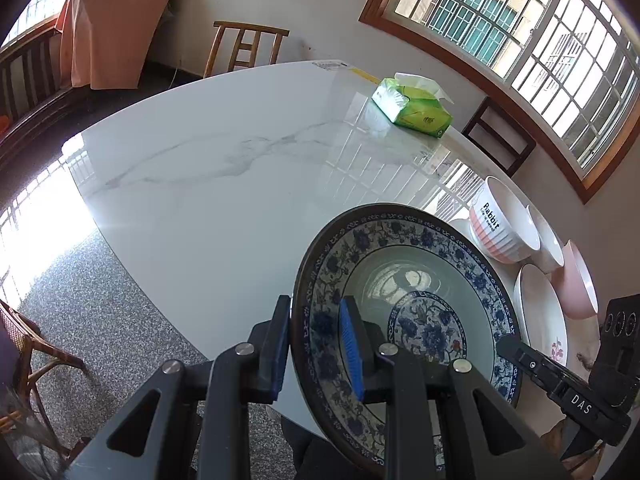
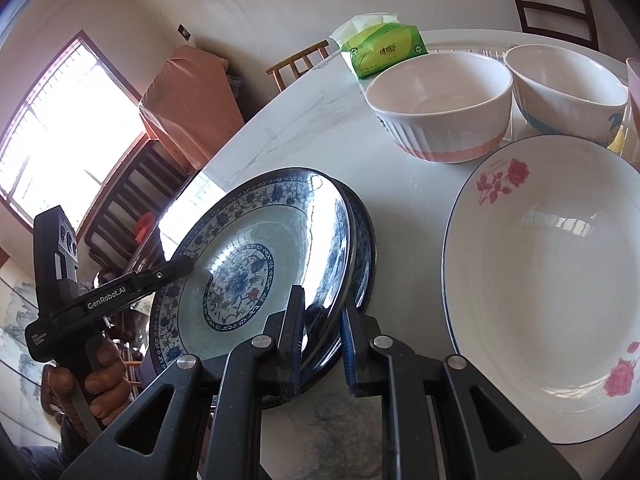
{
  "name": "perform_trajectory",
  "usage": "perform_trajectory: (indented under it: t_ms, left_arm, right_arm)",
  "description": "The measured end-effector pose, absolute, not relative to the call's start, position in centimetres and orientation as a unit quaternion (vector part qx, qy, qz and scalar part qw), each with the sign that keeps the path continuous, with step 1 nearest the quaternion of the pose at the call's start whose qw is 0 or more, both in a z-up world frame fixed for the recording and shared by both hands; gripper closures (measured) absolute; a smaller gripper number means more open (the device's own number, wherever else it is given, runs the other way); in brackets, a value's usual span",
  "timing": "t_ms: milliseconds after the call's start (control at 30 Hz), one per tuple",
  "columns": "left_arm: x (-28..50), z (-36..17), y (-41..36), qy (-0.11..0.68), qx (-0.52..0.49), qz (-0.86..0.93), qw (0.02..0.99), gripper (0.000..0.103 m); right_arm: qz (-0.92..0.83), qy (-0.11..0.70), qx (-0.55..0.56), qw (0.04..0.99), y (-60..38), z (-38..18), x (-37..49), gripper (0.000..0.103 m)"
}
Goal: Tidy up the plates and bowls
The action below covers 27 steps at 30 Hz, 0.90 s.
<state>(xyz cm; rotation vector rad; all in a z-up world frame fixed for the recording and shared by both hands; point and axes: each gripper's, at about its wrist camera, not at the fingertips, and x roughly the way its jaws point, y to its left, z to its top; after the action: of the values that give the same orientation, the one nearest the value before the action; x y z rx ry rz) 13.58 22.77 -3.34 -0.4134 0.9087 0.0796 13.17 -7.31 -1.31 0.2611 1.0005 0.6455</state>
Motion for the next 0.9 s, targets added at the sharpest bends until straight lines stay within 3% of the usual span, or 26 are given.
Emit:
perform_trajectory:
  t_ms: [733, 900]
  left_arm:
    - [13.1, -3.3, 22.5, 0.428, -0.192, 0.034, 0.882, 0.078]
    - [12.9, -3.0, 22.2, 0.423, -0.185, 0.032, 0.887, 0.078]
  right_arm:
    - [0.27, 0.407, 0.006, 0.872, -5.0, -0.9, 13.2, 0.078]
    - [0.255, 0.373, -0.066, 0.89, -3.6, -0.8, 12.3, 0.065]
